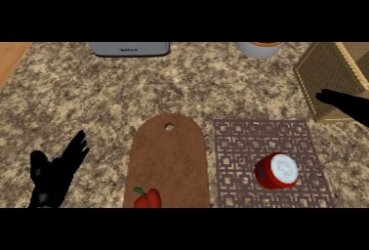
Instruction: Pick the can from the placemat and place it in the basket
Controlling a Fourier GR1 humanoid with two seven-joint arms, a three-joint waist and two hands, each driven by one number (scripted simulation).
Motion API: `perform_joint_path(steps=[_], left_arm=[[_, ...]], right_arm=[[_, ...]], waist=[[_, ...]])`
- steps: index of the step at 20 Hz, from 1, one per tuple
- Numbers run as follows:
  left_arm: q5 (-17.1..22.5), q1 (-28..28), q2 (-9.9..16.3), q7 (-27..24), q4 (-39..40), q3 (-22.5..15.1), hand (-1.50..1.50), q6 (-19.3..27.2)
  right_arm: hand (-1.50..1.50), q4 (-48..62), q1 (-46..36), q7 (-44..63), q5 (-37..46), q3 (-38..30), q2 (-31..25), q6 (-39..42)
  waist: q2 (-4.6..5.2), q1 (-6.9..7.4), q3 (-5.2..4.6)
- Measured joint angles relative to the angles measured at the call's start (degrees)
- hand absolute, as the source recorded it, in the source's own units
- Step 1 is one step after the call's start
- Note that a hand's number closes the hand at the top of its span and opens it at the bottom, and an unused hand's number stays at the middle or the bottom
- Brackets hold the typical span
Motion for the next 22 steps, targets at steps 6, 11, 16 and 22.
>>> perform_joint_path(steps=[6, 11, 16, 22], left_arm=[[-0.9, -0.6, -0.9, 1.5, -0.4, -0.3, 0.00, 0.3], [-1.8, -1.0, -1.7, 2.9, -0.6, -0.4, 0.00, 0.6], [-1.2, -0.6, -1.2, 3.3, -1.0, 0.8, 0.00, -1.0], [-1.9, -0.7, -2.0, 2.1, 0.3, 1.8, 0.00, -1.6]], right_arm=[[-1.50, 0.1, 3.8, -1.2, 9.1, 4.3, 3.9, -1.7], [-1.50, 2.0, 6.4, -2.5, 15.5, 8.3, 7.0, -2.0], [-1.50, 3.7, 10.5, -4.6, 23.1, 10.9, 10.7, -2.9], [-1.50, 5.4, 13.0, -6.7, 29.4, 12.5, 14.2, -3.5]], waist=[[0.10, 0.47, 0.05], [0.12, 0.58, 0.07], [0.12, 0.48, 0.02], [0.01, 0.37, 0.15]])
